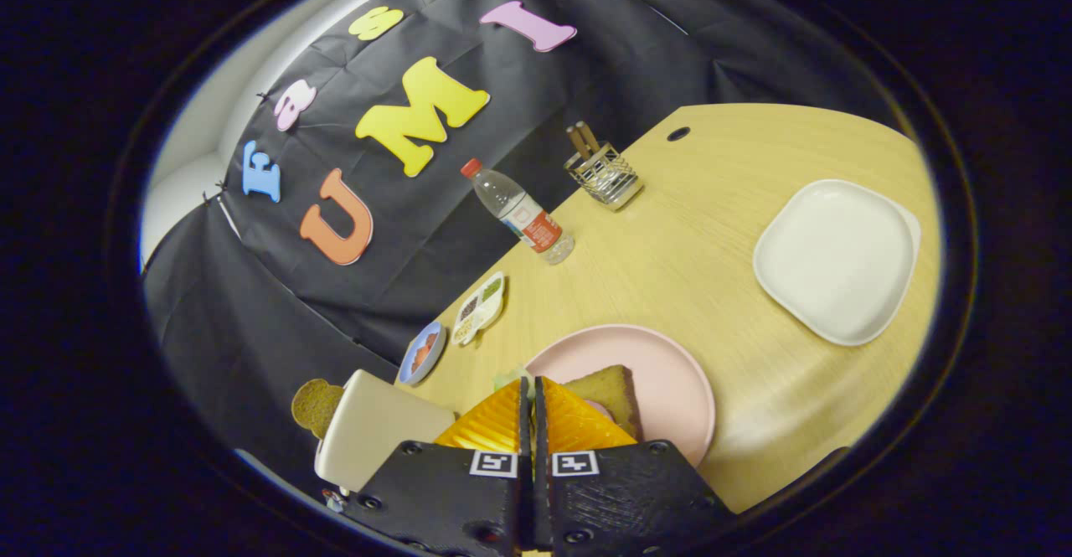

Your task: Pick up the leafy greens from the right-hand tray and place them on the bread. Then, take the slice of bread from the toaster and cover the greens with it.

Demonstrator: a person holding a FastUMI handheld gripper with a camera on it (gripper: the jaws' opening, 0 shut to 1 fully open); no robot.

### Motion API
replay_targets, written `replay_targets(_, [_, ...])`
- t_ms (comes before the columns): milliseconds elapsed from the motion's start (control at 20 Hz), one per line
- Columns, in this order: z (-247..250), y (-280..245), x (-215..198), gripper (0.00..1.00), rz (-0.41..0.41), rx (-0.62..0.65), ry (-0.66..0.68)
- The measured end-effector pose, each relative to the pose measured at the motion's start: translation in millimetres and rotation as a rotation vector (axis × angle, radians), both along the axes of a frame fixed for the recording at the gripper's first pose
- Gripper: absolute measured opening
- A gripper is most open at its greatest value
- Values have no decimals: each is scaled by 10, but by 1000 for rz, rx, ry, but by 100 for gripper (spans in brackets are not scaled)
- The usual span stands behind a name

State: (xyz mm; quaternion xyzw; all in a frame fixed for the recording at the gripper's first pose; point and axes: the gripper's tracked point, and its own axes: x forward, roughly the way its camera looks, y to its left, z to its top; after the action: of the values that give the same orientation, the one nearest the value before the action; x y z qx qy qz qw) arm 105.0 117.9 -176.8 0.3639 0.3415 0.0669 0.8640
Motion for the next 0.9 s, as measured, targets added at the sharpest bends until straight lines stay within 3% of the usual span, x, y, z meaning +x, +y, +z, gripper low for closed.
replay_targets(250, [-96, -142, -20, 3, -14, -70, -1])
replay_targets(400, [-100, -121, -60, 30, 27, -130, -22])
replay_targets(650, [-77, -240, -114, 67, 26, -242, -52])
replay_targets(800, [68, -294, -159, 84, 18, -295, -97])
replay_targets(900, [251, -348, -170, 90, -1, -346, -156])
